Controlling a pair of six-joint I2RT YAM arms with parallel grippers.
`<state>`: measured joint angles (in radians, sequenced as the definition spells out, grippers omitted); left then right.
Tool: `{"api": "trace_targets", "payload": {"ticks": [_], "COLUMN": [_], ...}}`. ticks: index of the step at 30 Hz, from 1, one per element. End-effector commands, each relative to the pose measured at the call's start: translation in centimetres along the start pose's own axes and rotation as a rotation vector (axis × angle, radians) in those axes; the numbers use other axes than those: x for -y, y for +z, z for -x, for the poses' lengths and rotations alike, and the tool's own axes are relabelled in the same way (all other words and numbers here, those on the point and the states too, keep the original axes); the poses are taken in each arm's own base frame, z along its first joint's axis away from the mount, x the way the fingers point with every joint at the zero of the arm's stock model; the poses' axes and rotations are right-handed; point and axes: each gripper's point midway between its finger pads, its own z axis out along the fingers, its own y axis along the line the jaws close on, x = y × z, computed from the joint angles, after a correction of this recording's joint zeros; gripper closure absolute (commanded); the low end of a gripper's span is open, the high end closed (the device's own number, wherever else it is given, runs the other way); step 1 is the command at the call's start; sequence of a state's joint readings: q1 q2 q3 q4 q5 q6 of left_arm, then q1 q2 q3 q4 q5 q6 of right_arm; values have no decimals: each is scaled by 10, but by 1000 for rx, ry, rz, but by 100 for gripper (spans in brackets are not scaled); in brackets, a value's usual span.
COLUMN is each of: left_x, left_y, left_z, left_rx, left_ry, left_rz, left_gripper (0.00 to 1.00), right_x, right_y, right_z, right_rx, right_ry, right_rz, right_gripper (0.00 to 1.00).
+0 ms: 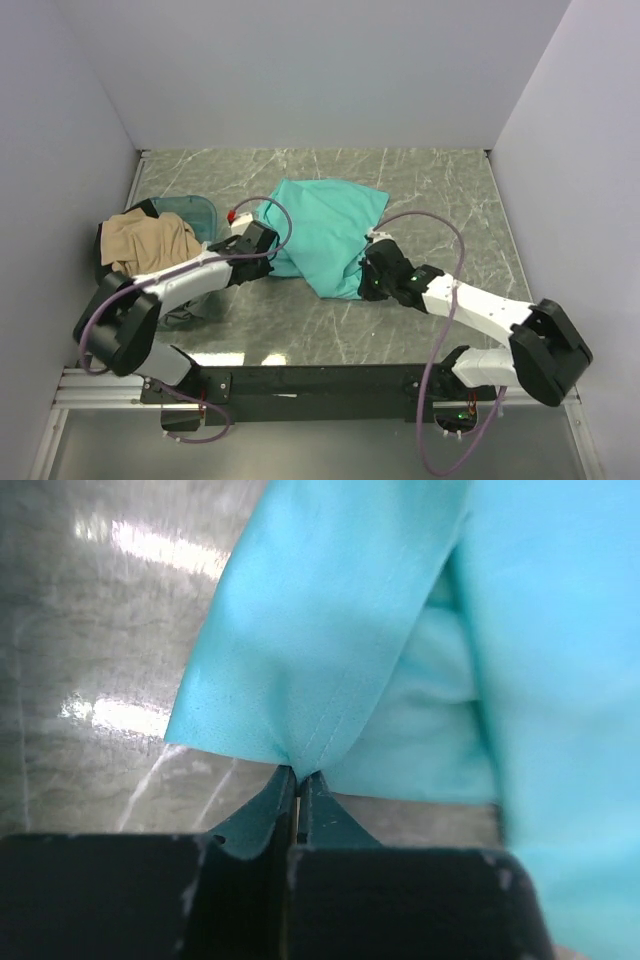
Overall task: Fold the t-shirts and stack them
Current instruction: Flatten the tshirt out
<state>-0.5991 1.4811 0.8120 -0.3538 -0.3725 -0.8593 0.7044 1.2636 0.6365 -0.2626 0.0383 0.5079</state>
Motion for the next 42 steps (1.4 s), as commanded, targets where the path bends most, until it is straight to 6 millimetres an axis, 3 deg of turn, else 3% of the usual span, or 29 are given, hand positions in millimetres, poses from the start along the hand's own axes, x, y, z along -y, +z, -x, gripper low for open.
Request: {"api": "trace_targets", "payload": {"ticks": [1,5,9,12,15,18,19,22,24,25,27,28,30,31,34,37,39,42], "left_x": [17,28,41,58,60,65,68,68,65,64,61,59,61,58,54,56,64,80], "left_y": [-24,-44,-80,-132,-178,-244,-259,-312,-348,-357,-388,-396,-419,-424,-437,-435,-425,-397], "left_z": [32,58,101,148,184,228,236,263,280,285,298,301,307,311,322,332,338,347], "left_rx": [127,192,309,444,565,707,735,838,907,926,986,1001,1038,1056,1089,1109,1100,1069], "left_ry": [-50,-56,-97,-145,-186,-226,-221,-234,-234,-235,-232,-235,-214,-219,-243,-269,-271,-265], "left_rz": [-110,-149,-205,-313,-375,-474,-510,-583,-620,-627,-660,-670,-713,-708,-688,-662,-643,-587], "left_gripper": [99,99,99,99,99,99,99,99,99,99,99,99,99,99,99,99,99,99], "right_x": [-15,-30,-37,-34,-24,-15,-17,-14,-14,-13,-13,-18,-24,-26,-17,-9,-9,-7], "right_y": [-26,-59,-108,-149,-197,-246,-270,-305,-342,-367,-389,-410,-424,-437,-447,-444,-431,-405], "right_z": [42,84,132,166,199,227,239,253,263,269,276,279,282,284,290,298,305,319], "right_rx": [146,313,515,651,777,875,926,1001,1068,1119,1167,1203,1225,1247,1270,1280,1262,1222], "right_ry": [-10,9,38,77,111,137,144,134,136,142,128,116,69,62,60,67,58,46], "right_rz": [38,91,114,105,66,20,31,15,11,15,9,43,58,70,4,-67,-88,-82], "right_gripper": [100,100,100,100,100,100,100,100,100,100,100,100,100,100,100,100,100,100]}}
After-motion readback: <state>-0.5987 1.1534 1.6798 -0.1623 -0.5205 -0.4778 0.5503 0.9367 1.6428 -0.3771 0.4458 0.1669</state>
